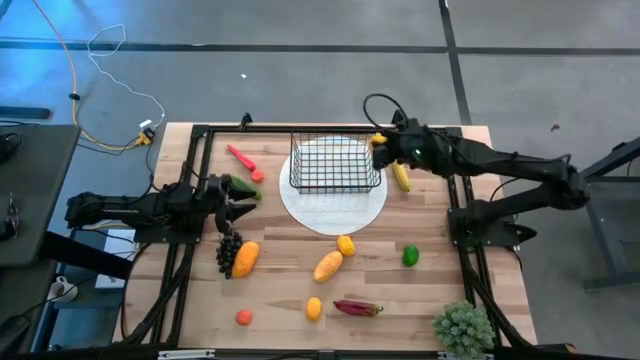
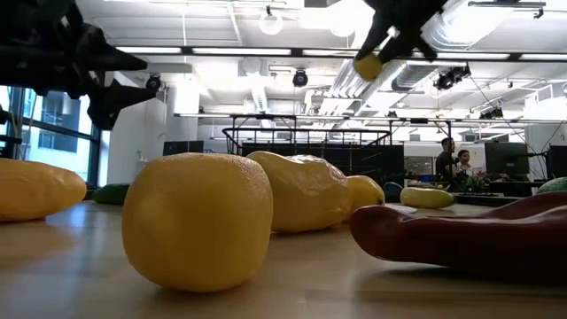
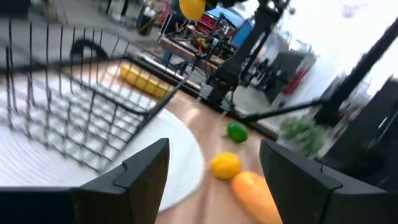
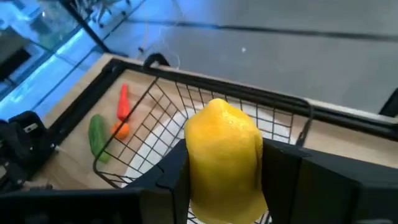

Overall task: Build produce basket
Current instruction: Put the right yellow lemon into the black wire basket

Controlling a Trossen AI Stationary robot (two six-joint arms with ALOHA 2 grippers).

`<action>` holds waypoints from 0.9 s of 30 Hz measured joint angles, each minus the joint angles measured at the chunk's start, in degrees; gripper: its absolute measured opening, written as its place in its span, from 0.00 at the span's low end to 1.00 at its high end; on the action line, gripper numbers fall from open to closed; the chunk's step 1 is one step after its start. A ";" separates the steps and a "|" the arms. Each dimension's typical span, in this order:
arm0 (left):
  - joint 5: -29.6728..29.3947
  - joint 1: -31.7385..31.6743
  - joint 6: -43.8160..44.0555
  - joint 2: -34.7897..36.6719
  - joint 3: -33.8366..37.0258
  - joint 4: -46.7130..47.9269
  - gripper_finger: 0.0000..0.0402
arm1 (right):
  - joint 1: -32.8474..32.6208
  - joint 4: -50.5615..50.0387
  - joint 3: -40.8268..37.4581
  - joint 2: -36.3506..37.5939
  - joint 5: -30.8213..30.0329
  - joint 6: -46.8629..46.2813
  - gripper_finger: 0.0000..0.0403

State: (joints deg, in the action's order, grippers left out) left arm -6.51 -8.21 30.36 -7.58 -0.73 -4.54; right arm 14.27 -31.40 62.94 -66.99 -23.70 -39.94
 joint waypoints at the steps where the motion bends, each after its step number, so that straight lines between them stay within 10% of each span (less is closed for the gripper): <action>1: -0.01 0.00 2.83 0.00 0.00 0.00 0.59 | 0.95 -0.04 0.00 -1.16 1.54 0.25 0.30; 27: -1.15 0.00 7.83 -0.11 0.00 0.42 0.60 | 6.58 5.21 -0.07 -21.37 18.96 -1.64 0.38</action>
State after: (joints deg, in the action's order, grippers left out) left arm -7.66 -8.21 38.19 -7.68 -0.73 -4.12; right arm 20.85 -26.19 62.87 -88.36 -4.74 -41.58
